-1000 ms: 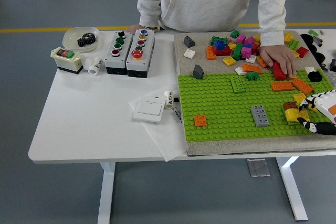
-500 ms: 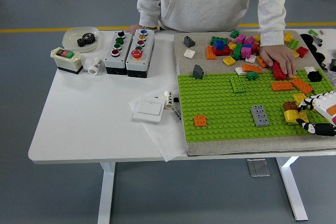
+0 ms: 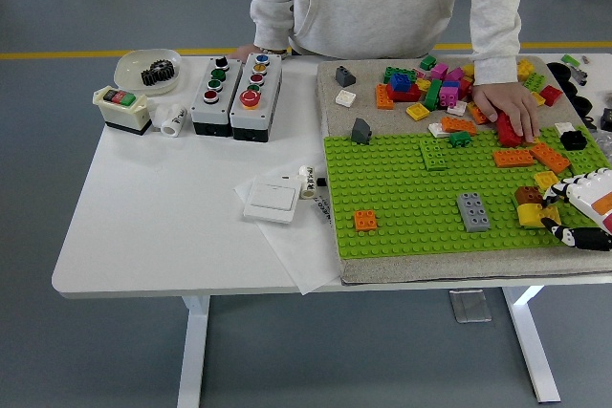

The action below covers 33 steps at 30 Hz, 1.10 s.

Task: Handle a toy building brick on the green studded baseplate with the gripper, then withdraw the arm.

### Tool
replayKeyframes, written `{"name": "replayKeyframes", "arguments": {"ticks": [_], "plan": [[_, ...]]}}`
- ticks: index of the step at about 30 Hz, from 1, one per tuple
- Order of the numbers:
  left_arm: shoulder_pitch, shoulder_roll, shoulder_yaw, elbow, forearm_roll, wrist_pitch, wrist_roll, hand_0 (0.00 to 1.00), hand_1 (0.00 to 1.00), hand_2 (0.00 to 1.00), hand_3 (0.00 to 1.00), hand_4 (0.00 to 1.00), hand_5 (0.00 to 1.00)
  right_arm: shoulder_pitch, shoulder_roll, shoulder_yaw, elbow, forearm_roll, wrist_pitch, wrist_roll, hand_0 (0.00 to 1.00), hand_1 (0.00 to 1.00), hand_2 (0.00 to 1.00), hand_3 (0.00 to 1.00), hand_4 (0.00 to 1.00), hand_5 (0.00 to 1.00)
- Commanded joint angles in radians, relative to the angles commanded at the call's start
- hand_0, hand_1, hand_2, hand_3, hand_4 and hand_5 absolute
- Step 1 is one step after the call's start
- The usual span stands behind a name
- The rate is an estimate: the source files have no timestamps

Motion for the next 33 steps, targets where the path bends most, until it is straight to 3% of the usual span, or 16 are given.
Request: {"name": "replayKeyframes", "arguments": {"ticks": [1,2,7,8,25,26,33], "plan": [[0.0,0.0,0.0,0.0,0.001,0.0,0.001,0.788,0.806,0.79,0.641,0.709,0.617,0.0,0.0,-0.001,0.0,-0.002,0.0,0.0,0.343,0.472,0.556,0.569,0.661,0.234],[0.0,0.0,0.0,0.0,0.002,-0.001,0.001,0.788,0.807,0.789,0.638,0.709,0.617,0.0,0.001,-0.001,-0.001,-0.003,0.0,0.0,0.354,0.493,0.604,0.636,0.712,0.242],[0.002,0.001,-0.004,-0.001,0.009,-0.002,0.003,0.788,0.807,0.789,0.638,0.709,0.617,-0.001,0.001,-0.002,0.0,0.002,0.0,0.0,0.354,0.493,0.604,0.636,0.712,0.242],[0.002,0.001,-0.004,-0.001,0.01,-0.003,0.004,0.788,0.805,0.788,0.639,0.708,0.618,-0.001,0.001,-0.002,0.001,0.003,0.0,0.0,0.369,0.506,0.667,0.712,0.777,0.259],[0.003,0.002,-0.015,0.001,0.027,-0.006,0.005,0.787,0.804,0.788,0.639,0.708,0.618,0.006,-0.013,0.021,0.022,0.029,0.0,0.0,0.368,0.511,0.681,0.741,0.783,0.247],[0.003,0.002,-0.015,0.001,0.028,-0.007,0.005,0.784,0.804,0.788,0.638,0.708,0.618,0.006,-0.014,0.023,0.025,0.031,0.0,0.0,0.37,0.515,0.687,0.759,0.825,0.257],[0.002,0.004,-0.013,0.001,0.027,-0.008,0.005,0.784,0.804,0.788,0.638,0.708,0.618,0.009,-0.022,0.029,0.029,0.032,0.0,0.0,0.374,0.517,0.688,0.762,0.842,0.258]]}}
